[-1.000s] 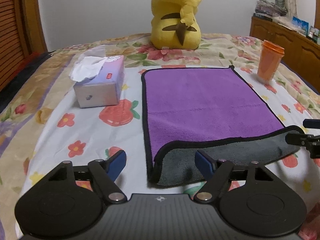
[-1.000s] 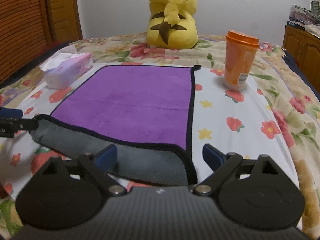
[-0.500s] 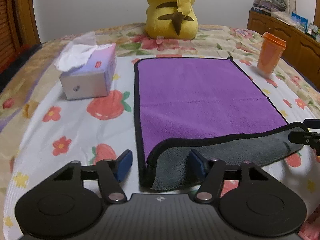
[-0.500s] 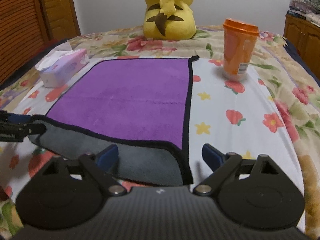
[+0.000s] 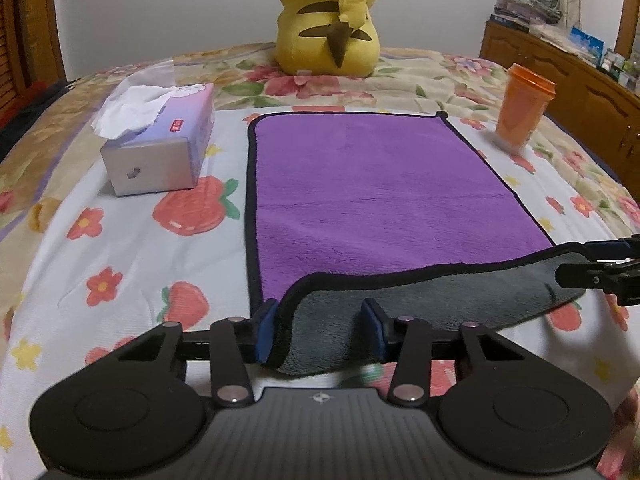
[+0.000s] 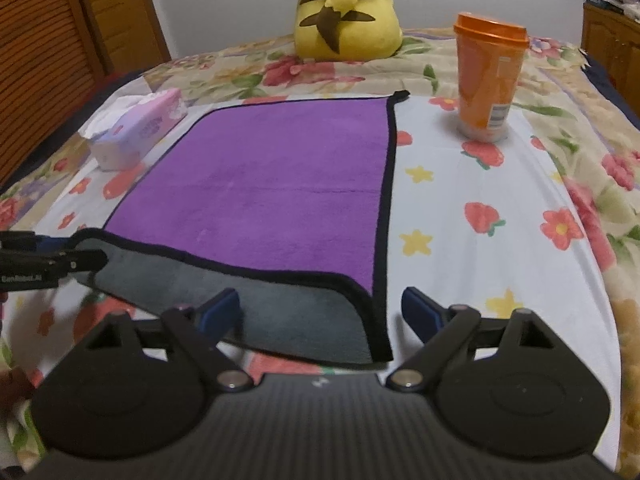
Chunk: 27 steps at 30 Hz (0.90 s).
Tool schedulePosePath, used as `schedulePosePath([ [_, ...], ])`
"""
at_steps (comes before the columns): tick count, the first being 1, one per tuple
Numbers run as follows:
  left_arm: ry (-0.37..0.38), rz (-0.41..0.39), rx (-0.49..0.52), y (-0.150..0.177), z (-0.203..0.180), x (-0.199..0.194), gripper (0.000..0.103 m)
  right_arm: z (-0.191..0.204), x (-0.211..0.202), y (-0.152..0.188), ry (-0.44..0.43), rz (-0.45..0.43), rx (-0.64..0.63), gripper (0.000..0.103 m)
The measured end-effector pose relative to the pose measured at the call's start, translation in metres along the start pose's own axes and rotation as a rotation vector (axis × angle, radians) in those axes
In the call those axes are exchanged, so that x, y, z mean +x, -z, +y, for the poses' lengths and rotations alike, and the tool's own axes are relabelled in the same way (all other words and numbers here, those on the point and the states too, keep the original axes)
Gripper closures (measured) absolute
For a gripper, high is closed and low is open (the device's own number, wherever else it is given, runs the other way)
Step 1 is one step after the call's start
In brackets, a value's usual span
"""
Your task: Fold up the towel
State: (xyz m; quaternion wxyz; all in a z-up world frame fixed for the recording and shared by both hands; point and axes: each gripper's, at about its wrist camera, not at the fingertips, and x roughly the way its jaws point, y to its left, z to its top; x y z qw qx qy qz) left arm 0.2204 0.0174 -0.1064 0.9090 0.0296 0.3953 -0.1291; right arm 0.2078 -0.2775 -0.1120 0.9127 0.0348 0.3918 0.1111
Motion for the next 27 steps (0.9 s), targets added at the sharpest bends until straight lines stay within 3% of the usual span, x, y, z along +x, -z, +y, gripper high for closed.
schedulePosePath([
  [6,-0.009,0.001,0.011,0.0015,-0.0008,0.0019,0.068,-0.0006,-0.0006,-0.0016,-0.021,0.015,-0.005,0.023],
  [11,-0.012,-0.003,0.031,0.0027,-0.0018,0.0019,0.078,-0.0011,-0.0005,-0.0021,-0.02,0.021,-0.008,0.041],
  [23,-0.007,-0.006,0.024,0.0022,-0.0011,0.0006,0.085,-0.0028,-0.0058,-0.0055,-0.001,0.033,-0.039,0.053],
  [27,-0.006,0.0,0.025,0.0022,-0.0022,0.0014,0.086,-0.0037,-0.0065,-0.0062,-0.001,0.041,-0.053,0.064],
])
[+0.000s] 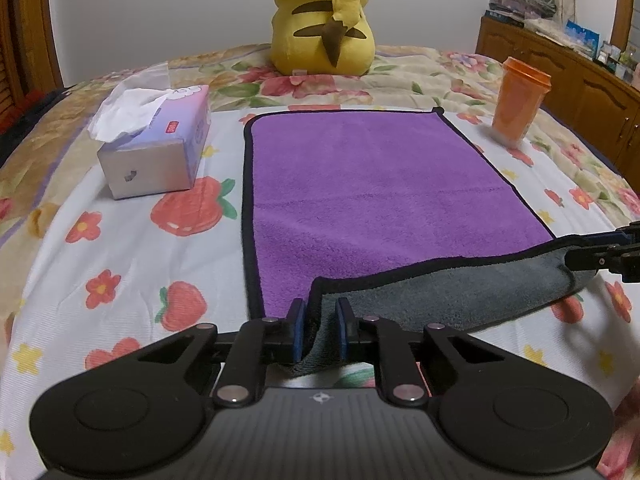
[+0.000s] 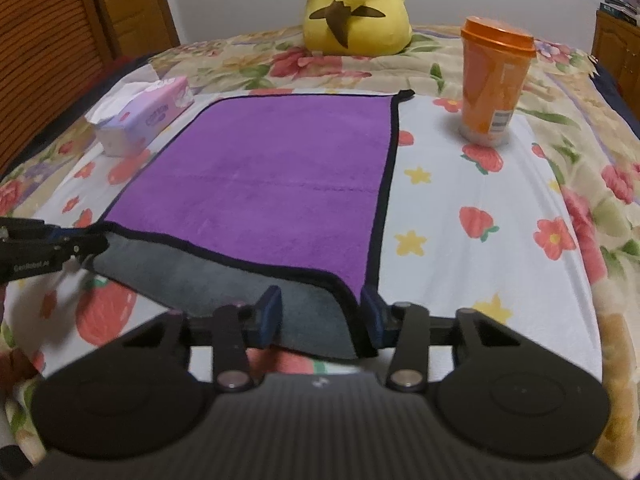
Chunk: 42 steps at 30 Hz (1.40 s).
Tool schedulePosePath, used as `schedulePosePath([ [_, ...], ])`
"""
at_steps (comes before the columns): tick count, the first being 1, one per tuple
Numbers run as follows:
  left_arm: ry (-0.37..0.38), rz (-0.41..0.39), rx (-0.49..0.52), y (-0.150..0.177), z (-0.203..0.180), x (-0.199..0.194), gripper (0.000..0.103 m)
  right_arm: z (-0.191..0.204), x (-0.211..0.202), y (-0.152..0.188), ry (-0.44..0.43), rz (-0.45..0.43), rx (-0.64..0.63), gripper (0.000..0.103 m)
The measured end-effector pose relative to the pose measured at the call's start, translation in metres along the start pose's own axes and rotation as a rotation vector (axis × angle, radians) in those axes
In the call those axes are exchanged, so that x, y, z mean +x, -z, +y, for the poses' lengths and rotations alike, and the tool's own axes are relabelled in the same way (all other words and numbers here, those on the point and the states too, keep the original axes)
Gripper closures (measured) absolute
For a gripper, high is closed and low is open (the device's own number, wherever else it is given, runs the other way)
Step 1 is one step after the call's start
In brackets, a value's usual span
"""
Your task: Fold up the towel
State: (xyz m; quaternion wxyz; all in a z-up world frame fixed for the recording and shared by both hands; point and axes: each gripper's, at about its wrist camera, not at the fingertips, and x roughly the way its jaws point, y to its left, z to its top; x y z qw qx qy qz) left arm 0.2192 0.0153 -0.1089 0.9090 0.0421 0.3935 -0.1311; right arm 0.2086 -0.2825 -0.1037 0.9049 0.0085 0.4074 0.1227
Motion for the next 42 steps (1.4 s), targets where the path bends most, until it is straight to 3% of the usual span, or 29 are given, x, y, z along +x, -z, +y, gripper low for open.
schedulePosePath([
  [4,0.002,0.003,0.0,0.001,0.0,0.001,0.088,0.0,0.001,0.001,0.009,0.01,-0.016,0.082],
  [6,0.002,0.002,-0.003,0.001,0.001,0.0,0.093,-0.001,0.001,0.001,0.012,0.015,-0.021,0.085],
  [7,0.004,0.001,-0.006,0.001,0.001,0.0,0.094,-0.001,0.002,0.001,0.014,0.017,-0.022,0.094],
  [8,0.007,-0.002,-0.01,0.001,0.002,0.0,0.094,-0.002,0.002,0.001,0.014,0.018,-0.025,0.097],
  [27,0.029,-0.108,-0.009,-0.014,0.001,-0.027,0.096,-0.002,-0.007,-0.003,-0.001,-0.07,-0.025,0.099],
  [42,0.048,-0.174,-0.02,-0.028,0.003,-0.041,0.097,-0.004,-0.027,-0.018,-0.003,-0.254,-0.03,0.099],
])
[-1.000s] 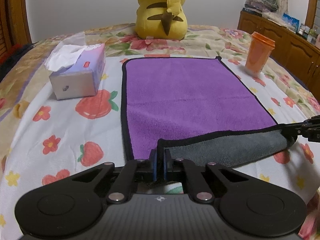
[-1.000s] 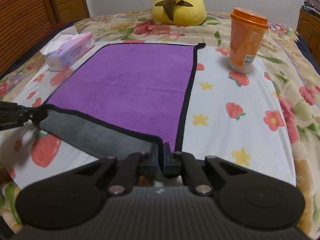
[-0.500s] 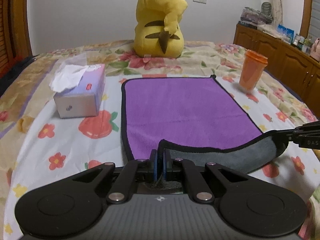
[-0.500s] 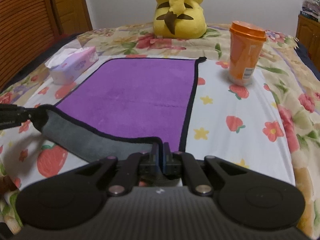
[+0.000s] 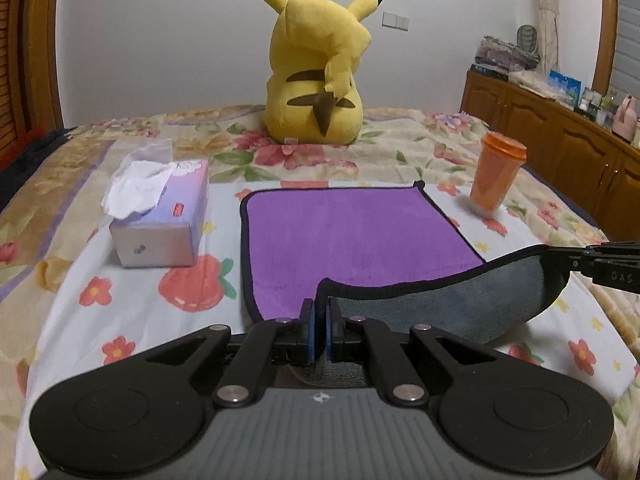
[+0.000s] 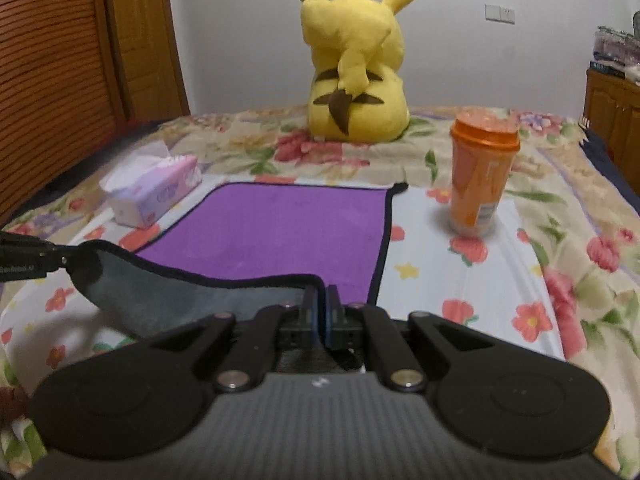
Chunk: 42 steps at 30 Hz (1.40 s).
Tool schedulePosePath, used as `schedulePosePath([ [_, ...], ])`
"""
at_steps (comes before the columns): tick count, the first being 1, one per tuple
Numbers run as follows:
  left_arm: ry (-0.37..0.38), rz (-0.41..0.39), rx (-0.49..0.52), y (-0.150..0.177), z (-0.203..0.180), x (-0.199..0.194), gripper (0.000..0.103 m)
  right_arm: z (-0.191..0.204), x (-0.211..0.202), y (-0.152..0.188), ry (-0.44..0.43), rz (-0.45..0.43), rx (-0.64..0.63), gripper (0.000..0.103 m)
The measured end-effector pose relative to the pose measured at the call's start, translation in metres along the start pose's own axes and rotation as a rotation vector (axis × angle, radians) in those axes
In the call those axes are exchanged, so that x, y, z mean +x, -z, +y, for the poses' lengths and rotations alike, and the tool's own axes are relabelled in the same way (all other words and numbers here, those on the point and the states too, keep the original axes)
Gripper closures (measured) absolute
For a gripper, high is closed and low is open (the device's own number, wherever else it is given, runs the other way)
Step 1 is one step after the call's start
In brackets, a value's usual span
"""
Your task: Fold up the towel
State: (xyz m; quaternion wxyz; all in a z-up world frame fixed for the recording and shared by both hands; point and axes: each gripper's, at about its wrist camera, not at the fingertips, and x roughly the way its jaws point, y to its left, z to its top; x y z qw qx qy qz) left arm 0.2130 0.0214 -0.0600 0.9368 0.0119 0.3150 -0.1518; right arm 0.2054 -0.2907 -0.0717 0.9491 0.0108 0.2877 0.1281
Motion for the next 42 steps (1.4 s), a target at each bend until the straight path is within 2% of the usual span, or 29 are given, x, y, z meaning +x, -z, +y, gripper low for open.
schedulePosePath([
  [15,-0.004,-0.073,0.028,-0.022,0.001,0.004,0.097,0.0,0.014,-0.007,0.001,-0.041,-0.046,0.099],
  [20,-0.01,-0.074,0.043,-0.026,0.0,0.011,0.097,-0.003,0.025,-0.008,0.003,-0.042,-0.054,0.099],
  [29,-0.039,-0.081,0.064,-0.034,0.003,0.031,0.097,-0.015,0.043,-0.014,0.005,-0.051,0.007,0.099],
  [42,-0.042,-0.105,0.075,-0.057,0.011,0.054,0.097,-0.018,0.061,-0.032,-0.016,-0.091,-0.032,0.099],
])
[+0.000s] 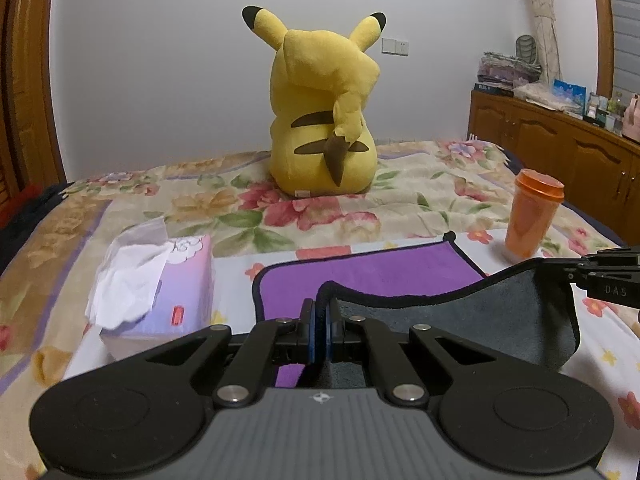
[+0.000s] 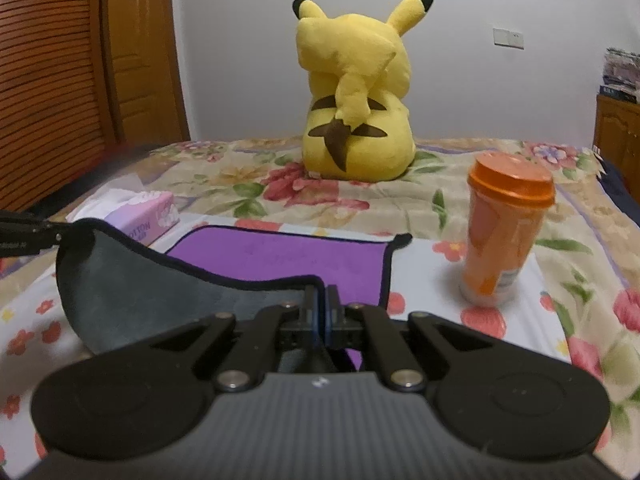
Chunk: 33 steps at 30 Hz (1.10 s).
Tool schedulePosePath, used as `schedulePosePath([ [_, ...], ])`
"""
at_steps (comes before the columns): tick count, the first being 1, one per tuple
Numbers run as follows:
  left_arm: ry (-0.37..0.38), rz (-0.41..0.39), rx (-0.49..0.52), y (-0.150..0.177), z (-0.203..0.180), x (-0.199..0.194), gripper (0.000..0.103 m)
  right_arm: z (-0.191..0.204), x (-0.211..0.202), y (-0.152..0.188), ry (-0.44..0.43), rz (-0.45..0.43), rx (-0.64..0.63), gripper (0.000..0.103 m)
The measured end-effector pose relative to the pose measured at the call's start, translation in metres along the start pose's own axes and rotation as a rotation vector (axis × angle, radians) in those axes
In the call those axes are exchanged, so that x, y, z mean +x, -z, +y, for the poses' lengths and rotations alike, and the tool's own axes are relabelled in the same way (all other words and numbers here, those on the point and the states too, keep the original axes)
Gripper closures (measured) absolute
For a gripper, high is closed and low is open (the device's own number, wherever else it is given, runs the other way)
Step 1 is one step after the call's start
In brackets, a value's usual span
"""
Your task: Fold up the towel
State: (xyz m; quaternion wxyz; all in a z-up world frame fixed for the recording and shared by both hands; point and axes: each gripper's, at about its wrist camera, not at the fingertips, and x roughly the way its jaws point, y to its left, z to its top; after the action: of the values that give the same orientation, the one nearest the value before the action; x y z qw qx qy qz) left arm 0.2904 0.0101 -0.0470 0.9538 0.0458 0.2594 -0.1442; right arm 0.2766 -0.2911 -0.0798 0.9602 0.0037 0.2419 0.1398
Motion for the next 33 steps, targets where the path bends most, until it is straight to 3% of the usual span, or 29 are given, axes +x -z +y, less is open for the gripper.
schedulePosePath([
  [18,-0.012,-0.072,0.05,-0.029,-0.002,0.0,0.097,-0.006,0.004,-0.032,0.005,-0.088,-0.045,0.099],
  [33,-0.029,-0.078,0.049,-0.048,0.002,0.018,0.097,-0.004,0.022,-0.051,0.02,-0.12,-0.096,0.099],
])
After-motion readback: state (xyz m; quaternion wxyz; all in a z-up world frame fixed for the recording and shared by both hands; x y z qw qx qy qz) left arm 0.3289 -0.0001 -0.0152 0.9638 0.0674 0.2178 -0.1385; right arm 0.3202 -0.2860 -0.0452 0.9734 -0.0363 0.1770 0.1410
